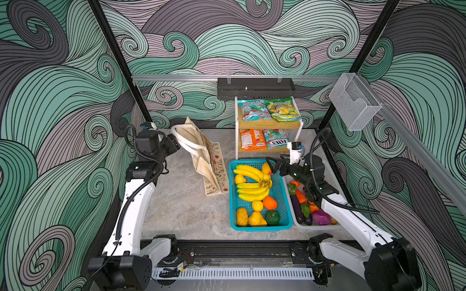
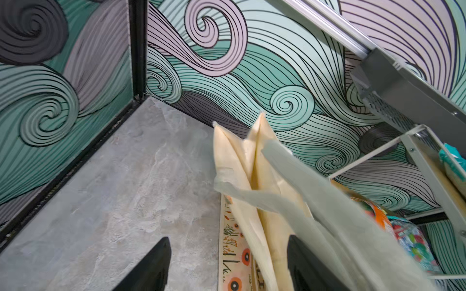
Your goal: Place the food into the grocery bag and tie it
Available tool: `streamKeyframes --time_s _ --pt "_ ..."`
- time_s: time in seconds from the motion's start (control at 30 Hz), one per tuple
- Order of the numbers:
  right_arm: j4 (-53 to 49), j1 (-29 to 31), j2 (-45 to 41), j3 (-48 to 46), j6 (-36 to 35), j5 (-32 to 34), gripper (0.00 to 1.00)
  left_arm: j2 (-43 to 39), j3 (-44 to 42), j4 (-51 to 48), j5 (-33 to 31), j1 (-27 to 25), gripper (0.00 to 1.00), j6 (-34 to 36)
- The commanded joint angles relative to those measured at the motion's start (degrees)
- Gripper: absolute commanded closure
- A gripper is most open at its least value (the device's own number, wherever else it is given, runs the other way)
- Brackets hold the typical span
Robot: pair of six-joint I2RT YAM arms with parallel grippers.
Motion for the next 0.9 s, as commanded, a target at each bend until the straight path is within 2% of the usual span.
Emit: streamKeyframes --time_s 0.0,0.13,0.27,0.43,0.5,0.53,0.6,0.63,0.7,0.77,0.87 --pt "-0.63 6.93 2.56 4.69 -0.34 0.69 0.03 1.83 1.02 -0.89 5.48 -1.60 0.25 0.11" --pt "-3.26 14.08 6.68 11.39 -1.08 3.86 0.04 1.65 -0.30 0.67 6.13 -2.97 0.29 -0.74" --pt "-2.42 19.14 11.44 16.45 -1.72 5.27 0.04 2.33 -1.80 4.85 10.87 -4.13 0.28 -2.04" --pt "-0.78 22.52 19.98 24.46 -0.38 3.05 0.06 5.69 0.85 3.13 12.13 -7.27 0.29 -1.43" --pt "-2.10 23.35 22.86 27.78 0.25 1.57 0.08 5.79 2.33 1.07 10.28 -8.92 0.31 -0.18" --pt "-2.94 23.66 23.78 28.84 0.59 1.32 0.09 5.76 3.92 -1.19 6.86 -10.34 0.37 2.35" --pt "-2.74 24.12 23.90 28.29 1.25 1.99 0.10 7.03 8.97 -8.48 -1.77 -13.64 0.37 7.59" --pt "-2.10 24.22 23.17 26.97 1.51 2.63 0.10 7.69 10.91 -10.90 -2.25 -13.95 0.35 8.24" --pt "-0.74 24.22 20.70 23.76 1.73 5.08 0.09 8.04 11.26 -11.37 -0.29 -13.81 0.13 7.04" --pt "-0.32 24.14 18.07 21.19 0.54 7.13 0.09 9.12 11.08 -12.00 2.61 -13.95 0.08 6.46" --pt "-1.91 24.14 15.41 19.78 -1.22 8.29 0.09 9.61 7.03 -6.35 8.67 -13.90 0.06 3.05"
